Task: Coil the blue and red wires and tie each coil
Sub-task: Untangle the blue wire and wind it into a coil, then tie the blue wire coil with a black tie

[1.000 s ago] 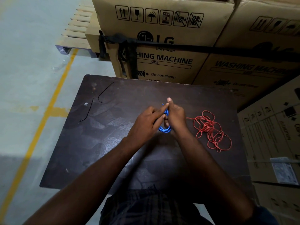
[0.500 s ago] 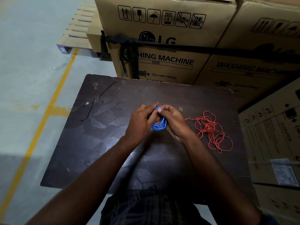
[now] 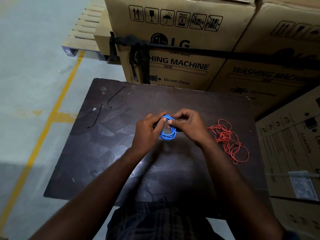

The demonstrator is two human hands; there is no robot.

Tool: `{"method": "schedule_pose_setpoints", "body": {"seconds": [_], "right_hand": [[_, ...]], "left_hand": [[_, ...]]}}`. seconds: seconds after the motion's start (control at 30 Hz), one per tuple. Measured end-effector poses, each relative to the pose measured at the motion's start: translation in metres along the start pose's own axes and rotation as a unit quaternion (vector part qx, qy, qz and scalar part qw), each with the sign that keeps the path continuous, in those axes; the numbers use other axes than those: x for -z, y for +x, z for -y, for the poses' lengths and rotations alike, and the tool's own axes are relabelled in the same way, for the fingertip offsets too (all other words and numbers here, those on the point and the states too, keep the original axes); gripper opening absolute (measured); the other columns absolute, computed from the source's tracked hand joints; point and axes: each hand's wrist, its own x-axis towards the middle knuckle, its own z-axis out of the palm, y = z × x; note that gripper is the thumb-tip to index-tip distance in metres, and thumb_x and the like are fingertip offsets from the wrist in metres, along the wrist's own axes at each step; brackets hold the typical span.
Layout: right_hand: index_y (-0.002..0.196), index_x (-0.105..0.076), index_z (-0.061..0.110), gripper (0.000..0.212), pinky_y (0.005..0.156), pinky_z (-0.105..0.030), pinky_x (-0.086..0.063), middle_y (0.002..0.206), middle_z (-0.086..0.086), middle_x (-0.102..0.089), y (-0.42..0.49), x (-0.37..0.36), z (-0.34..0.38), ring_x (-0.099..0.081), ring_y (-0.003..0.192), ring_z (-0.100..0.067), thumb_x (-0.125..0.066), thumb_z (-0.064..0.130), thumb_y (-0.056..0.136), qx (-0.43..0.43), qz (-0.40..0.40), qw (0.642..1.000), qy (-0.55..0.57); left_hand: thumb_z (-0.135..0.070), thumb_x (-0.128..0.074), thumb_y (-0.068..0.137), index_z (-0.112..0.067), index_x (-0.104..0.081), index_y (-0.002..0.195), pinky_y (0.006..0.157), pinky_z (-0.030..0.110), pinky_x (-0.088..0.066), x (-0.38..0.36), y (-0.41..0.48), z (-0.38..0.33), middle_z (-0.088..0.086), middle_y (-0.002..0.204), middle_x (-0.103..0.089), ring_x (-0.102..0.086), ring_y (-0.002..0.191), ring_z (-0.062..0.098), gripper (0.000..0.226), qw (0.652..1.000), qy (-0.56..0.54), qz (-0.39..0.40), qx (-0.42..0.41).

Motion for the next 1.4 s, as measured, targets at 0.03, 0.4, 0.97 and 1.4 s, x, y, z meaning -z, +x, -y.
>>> {"method": "schedule_pose_setpoints", "body": {"seconds": [0.03, 0.4, 0.97, 1.4], "right_hand": [[0.082, -0.061, -0.002, 0.015, 0.068, -0.041, -0.056, 0.079, -0.025, -0.068, 0.001, 0.0, 0.001, -0.067, 0.066, -0.024, -0.075, -0.004, 0.076, 0.002, 0.004, 1.0, -0.003], [0.094, -0.076, 0.018, 0.03, 0.074, -0.038, -0.059, 0.084, 0.0, -0.076, 0.006, -0.022, -0.007, -0.072, 0.077, -0.02, -0.082, 0.002, 0.07, 0.064, 0.0, 0.998, -0.027], [0.093, -0.077, 0.012, 0.02, 0.073, -0.043, -0.059, 0.078, 0.003, -0.074, 0.04, -0.082, -0.028, -0.071, 0.072, -0.016, -0.076, 0.006, 0.075, 0.05, -0.033, 0.991, -0.121], [0.096, -0.076, 0.008, 0.019, 0.068, -0.022, -0.052, 0.074, 0.003, -0.071, 0.053, -0.106, -0.045, -0.063, 0.061, 0.0, -0.076, 0.006, 0.077, 0.024, -0.028, 0.988, -0.147]], "left_hand": [[-0.02, -0.064, 0.093, -0.016, -0.072, 0.117, 0.069, 0.009, -0.042, 0.001, 0.0, 0.0, -0.003, 0.086, -0.067, -0.061, 0.078, 0.004, 0.025, 1.0, -0.005, -0.002, 0.003], [-0.024, -0.064, 0.093, -0.024, -0.071, 0.115, 0.078, 0.035, -0.057, 0.02, 0.002, 0.017, -0.008, 0.099, -0.073, -0.069, 0.083, 0.009, 0.023, 0.997, -0.068, 0.018, 0.036], [-0.029, -0.058, 0.096, -0.024, -0.068, 0.122, 0.08, 0.027, -0.053, 0.043, 0.002, 0.074, -0.01, 0.101, -0.063, -0.061, 0.095, 0.005, 0.028, 0.998, -0.024, 0.024, 0.048], [-0.034, -0.051, 0.093, -0.016, -0.068, 0.12, 0.094, 0.031, -0.046, 0.08, 0.01, 0.202, 0.006, 0.116, -0.07, -0.06, 0.111, 0.021, 0.036, 0.974, 0.168, 0.06, 0.139]]}}
